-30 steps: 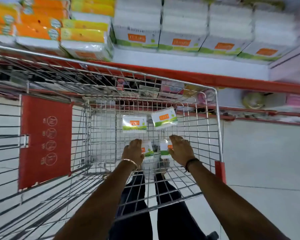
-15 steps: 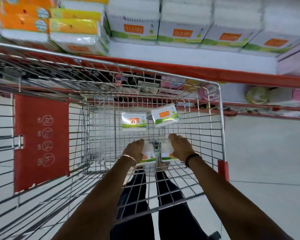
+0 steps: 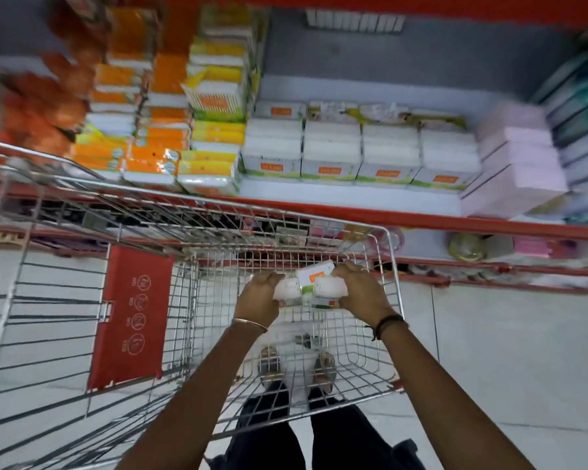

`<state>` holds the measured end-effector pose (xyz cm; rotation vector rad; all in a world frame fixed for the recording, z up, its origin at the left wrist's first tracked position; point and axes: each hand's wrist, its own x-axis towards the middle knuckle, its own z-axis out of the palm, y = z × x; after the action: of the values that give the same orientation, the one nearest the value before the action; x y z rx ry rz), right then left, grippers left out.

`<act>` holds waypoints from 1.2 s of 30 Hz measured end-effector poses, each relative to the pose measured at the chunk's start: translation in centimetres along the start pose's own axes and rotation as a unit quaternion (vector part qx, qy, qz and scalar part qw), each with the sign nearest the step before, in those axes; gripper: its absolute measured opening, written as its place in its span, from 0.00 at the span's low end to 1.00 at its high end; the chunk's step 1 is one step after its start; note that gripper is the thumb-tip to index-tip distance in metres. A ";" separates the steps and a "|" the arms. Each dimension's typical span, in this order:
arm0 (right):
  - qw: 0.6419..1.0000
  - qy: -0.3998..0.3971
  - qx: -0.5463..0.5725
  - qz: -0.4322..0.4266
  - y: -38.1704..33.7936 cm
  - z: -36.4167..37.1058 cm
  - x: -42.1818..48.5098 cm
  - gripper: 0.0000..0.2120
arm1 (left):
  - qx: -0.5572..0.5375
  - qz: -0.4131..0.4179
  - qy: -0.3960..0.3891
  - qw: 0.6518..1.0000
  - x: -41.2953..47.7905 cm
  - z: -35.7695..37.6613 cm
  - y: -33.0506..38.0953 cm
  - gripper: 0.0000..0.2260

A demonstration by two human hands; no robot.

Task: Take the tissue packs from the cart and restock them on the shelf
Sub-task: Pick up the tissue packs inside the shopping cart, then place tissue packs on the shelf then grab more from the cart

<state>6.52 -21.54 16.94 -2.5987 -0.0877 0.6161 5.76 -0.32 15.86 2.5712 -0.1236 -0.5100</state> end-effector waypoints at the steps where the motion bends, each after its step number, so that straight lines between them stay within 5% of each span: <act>1: 1.000 0.012 0.001 -0.003 -0.4 -1.2 0.0 0.27 | -0.003 0.014 0.021 1.000 0.1 -1.1 0.7 0.24; 11: 0.989 0.132 0.010 -0.060 -4.4 -13.5 1.5 0.27 | 0.008 0.154 0.182 0.971 3.0 -11.0 5.6 0.27; 18: 0.975 0.205 0.009 -0.080 -5.8 -15.1 5.2 0.25 | 0.051 0.176 0.251 0.951 6.5 -13.9 6.7 0.26; 27: 0.981 0.182 -0.021 -0.061 -6.4 -12.4 8.6 0.26 | 0.108 0.164 0.204 0.959 10.2 -12.3 4.6 0.28; 36: 0.966 0.246 0.004 -0.077 -6.3 -10.3 8.4 0.22 | 0.120 0.175 0.188 0.959 11.4 -12.1 4.5 0.23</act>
<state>18.83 -18.99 24.54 -2.6245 -0.1228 -0.0920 20.97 -0.61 24.03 2.7407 -0.5200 0.1370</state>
